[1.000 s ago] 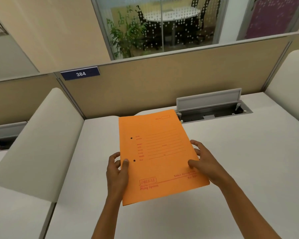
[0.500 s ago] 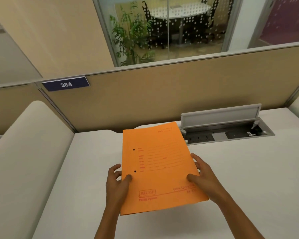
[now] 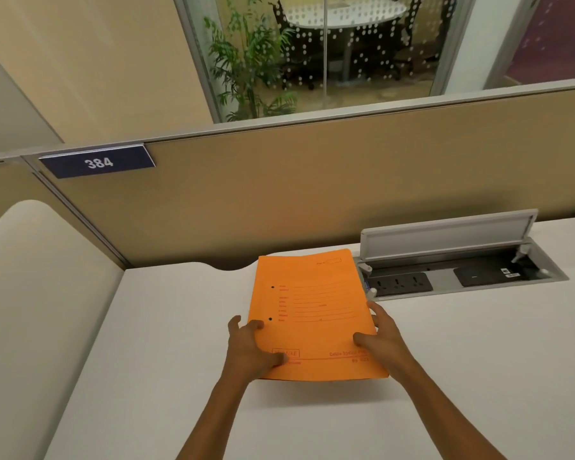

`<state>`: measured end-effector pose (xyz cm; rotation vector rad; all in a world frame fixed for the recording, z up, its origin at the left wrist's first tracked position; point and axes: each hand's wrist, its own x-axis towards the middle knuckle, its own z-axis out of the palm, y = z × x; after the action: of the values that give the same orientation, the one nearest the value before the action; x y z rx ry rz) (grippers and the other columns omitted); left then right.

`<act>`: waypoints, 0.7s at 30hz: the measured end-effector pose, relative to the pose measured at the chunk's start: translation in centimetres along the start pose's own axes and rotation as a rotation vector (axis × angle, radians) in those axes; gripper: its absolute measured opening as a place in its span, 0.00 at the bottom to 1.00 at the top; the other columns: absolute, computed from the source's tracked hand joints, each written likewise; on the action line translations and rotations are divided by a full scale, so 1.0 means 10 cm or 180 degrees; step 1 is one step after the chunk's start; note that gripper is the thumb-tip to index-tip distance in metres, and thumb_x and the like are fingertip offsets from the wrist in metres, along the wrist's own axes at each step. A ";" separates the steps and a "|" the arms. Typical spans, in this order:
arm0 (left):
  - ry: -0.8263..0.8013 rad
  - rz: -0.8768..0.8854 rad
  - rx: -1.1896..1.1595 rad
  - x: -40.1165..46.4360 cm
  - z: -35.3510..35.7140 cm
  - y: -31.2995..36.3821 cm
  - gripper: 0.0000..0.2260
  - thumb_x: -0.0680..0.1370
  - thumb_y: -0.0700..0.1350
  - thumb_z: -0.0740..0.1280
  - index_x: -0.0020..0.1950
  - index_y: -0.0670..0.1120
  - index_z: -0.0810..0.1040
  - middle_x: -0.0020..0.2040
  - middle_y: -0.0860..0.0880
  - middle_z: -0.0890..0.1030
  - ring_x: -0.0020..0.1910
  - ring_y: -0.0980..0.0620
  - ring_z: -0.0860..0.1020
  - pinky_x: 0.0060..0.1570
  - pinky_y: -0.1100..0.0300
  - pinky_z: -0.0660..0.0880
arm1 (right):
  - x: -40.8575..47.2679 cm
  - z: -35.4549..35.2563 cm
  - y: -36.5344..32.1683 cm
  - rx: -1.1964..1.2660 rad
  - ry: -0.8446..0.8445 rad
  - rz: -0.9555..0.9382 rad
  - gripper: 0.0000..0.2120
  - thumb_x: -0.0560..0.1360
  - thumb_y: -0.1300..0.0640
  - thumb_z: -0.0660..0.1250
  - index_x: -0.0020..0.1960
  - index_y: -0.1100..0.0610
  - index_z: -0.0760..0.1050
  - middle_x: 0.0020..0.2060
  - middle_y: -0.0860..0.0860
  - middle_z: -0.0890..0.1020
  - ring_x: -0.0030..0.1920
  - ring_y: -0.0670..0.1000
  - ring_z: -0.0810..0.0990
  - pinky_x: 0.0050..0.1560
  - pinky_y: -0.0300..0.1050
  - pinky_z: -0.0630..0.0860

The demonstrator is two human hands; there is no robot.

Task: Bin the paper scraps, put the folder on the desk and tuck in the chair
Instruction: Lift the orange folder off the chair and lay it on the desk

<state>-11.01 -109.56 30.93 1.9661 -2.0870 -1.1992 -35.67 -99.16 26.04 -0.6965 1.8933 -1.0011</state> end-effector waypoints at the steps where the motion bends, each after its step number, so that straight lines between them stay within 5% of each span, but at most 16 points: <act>1: -0.0043 -0.0016 0.0046 0.06 0.04 -0.01 0.43 0.63 0.51 0.83 0.73 0.46 0.68 0.80 0.44 0.49 0.74 0.41 0.66 0.70 0.50 0.70 | 0.05 0.03 0.02 -0.0034 -0.0002 0.0036 0.37 0.73 0.65 0.71 0.76 0.49 0.60 0.58 0.50 0.76 0.56 0.54 0.78 0.54 0.53 0.78; 8: -0.0103 -0.0024 0.0310 0.22 0.34 -0.17 0.51 0.63 0.56 0.82 0.77 0.50 0.57 0.79 0.42 0.44 0.78 0.37 0.53 0.72 0.45 0.65 | 0.26 0.17 0.15 -0.0490 -0.0060 0.0004 0.43 0.71 0.63 0.74 0.79 0.52 0.55 0.68 0.53 0.72 0.63 0.55 0.74 0.60 0.52 0.75; 21: -0.0194 0.0085 0.0827 0.45 0.56 -0.34 0.56 0.61 0.59 0.82 0.79 0.52 0.50 0.78 0.40 0.38 0.77 0.36 0.53 0.71 0.47 0.68 | 0.39 0.31 0.15 -0.1113 0.0225 -0.0213 0.39 0.68 0.58 0.79 0.74 0.55 0.64 0.71 0.55 0.66 0.70 0.55 0.68 0.68 0.47 0.68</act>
<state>-11.97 -110.32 23.08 2.0159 -2.3997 -1.0417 -34.90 -102.56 22.13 -0.9410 2.1453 -0.7487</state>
